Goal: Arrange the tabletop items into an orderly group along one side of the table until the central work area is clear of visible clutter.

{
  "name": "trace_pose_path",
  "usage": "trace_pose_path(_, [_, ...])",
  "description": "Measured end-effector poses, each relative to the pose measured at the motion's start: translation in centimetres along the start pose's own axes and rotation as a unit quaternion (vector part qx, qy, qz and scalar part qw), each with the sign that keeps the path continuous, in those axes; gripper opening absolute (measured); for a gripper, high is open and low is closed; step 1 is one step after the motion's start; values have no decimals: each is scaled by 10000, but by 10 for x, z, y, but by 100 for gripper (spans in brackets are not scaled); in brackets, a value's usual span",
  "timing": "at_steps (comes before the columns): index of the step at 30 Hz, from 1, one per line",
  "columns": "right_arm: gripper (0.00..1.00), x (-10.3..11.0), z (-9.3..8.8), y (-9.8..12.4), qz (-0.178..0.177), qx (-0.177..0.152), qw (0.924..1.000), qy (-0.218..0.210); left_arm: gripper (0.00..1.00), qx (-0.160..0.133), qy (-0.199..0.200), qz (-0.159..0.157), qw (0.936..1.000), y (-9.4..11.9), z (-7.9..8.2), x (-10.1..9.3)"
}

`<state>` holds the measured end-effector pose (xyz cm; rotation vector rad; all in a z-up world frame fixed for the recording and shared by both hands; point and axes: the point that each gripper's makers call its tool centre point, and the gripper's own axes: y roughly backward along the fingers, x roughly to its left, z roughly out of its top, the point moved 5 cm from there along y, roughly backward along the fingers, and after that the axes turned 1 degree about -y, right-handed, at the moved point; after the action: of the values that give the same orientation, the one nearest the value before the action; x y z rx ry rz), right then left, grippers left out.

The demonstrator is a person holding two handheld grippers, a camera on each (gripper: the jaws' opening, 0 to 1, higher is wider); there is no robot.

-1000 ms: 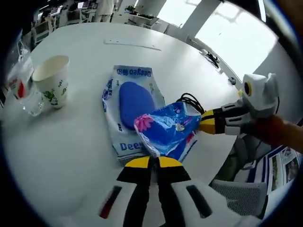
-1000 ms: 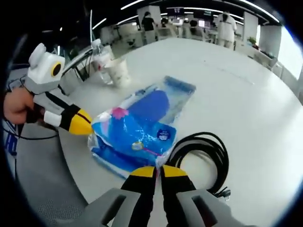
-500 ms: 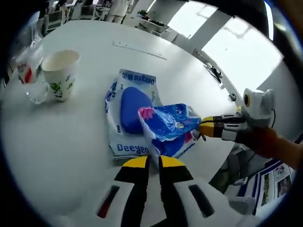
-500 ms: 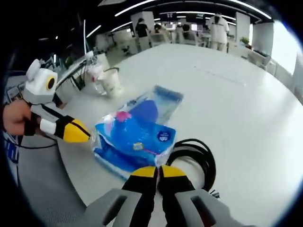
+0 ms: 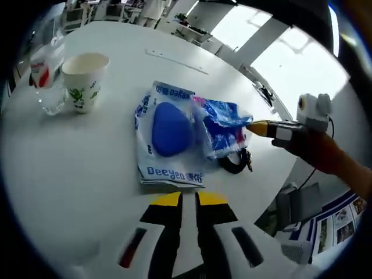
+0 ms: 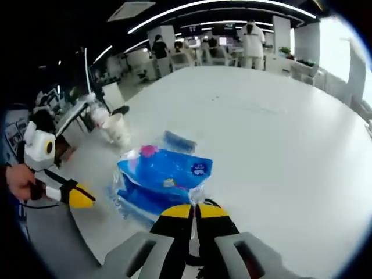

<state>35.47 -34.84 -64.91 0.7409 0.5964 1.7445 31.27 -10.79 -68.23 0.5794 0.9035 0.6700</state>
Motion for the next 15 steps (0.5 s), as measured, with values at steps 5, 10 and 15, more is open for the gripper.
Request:
trace_pose_path(5, [0,-24,14,3,-96,-118,9996,-244,6,22,64,20,10000,3,-6,1])
trace_pose_path(10, [0,-51,25,5,-246,-175,9990,-327,10,27,128,52,9999,7,-11,3])
trace_pose_path(15, [0,-75,27,3,-385,-146,9984,-400,12,40,164,101,9998,12,-17,5])
